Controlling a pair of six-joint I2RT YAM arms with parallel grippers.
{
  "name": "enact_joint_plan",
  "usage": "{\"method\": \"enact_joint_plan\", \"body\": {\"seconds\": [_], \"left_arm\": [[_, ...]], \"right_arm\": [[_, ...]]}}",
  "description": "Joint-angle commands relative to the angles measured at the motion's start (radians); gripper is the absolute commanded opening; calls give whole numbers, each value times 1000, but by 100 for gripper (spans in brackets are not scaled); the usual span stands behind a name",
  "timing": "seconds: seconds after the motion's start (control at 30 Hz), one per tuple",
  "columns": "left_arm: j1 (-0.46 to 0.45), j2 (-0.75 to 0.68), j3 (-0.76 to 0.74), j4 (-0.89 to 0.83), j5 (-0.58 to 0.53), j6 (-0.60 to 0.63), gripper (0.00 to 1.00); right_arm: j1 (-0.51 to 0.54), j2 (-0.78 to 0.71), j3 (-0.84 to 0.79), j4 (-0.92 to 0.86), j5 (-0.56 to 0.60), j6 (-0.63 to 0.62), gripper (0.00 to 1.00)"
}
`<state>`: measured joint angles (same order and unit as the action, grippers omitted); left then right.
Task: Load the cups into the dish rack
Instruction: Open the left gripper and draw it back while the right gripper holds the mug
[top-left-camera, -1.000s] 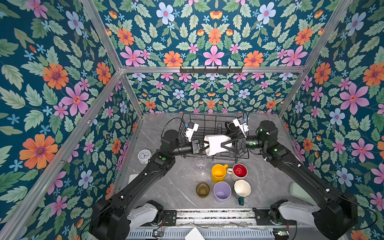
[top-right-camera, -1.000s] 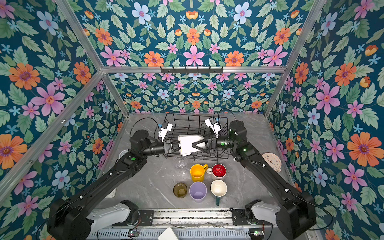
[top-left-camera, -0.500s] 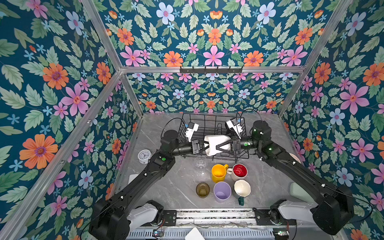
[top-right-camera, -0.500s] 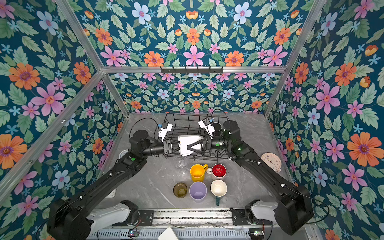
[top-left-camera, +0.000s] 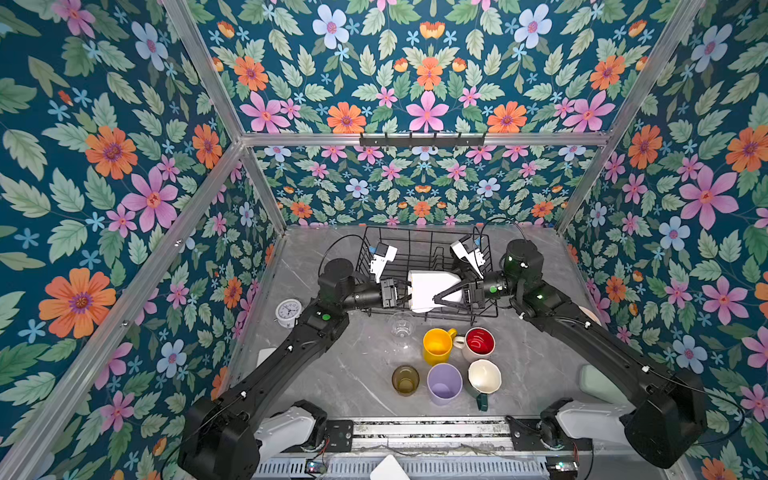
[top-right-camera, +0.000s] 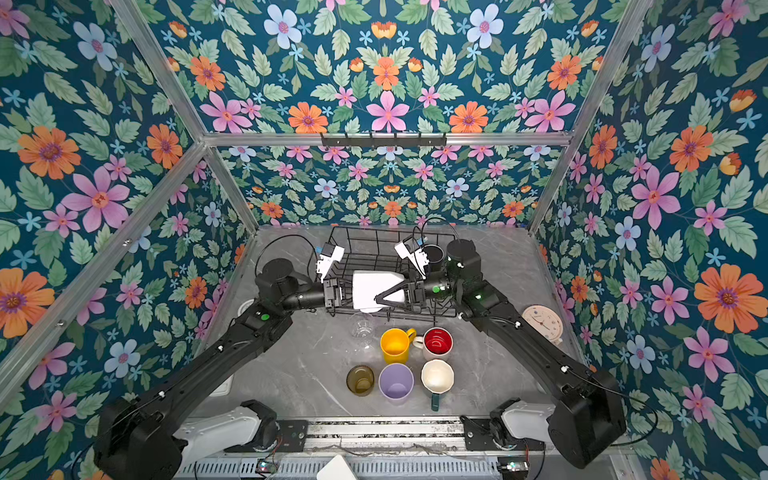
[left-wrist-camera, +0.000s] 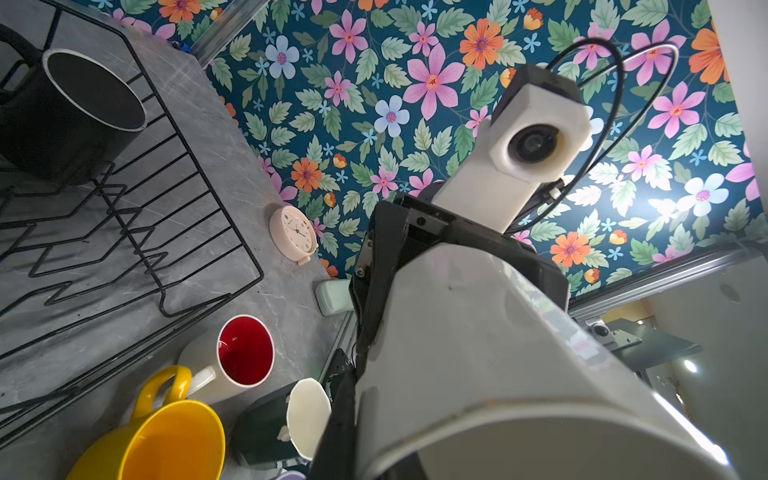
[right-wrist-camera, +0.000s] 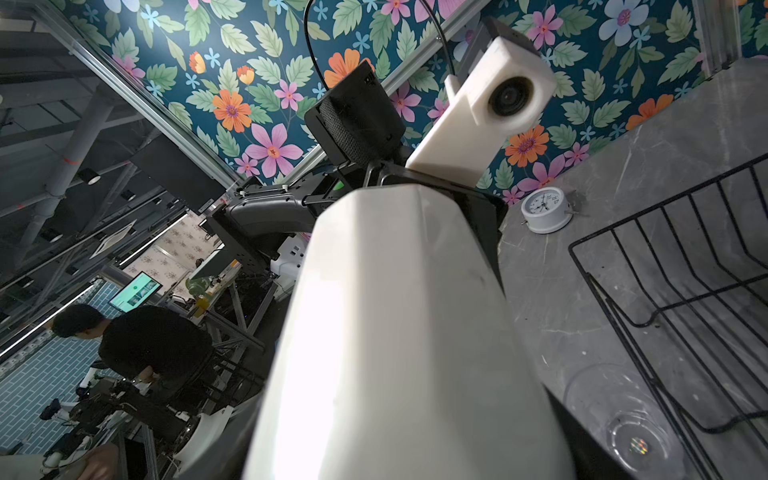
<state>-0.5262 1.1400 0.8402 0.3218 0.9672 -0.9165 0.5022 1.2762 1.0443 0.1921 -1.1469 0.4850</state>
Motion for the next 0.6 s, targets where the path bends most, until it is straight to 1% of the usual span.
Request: {"method": "enact_joint_plan", "body": {"seconds": [0.0, 0.1, 0.13, 0.17, 0.5, 0.57], "left_arm": [[-4, 3, 9, 51, -42, 11, 0], [-4, 6, 9, 51, -39, 11, 0], [-3, 6, 8, 51, -39, 11, 0], [-3, 7, 8, 51, -37, 11, 0], [-3, 10, 13, 36, -33, 19, 0], [-4, 9, 19, 14, -33, 28, 4]], "right_arm": [[6, 0, 6, 4, 72, -3, 38], [8, 0, 10, 1, 74, -3, 17], [7, 0, 10, 0, 80, -3, 7], [8, 1, 10, 0, 87, -3, 0], [8, -19, 26, 0, 107, 18, 0], [7, -33, 32, -4, 120, 19, 0]]}}
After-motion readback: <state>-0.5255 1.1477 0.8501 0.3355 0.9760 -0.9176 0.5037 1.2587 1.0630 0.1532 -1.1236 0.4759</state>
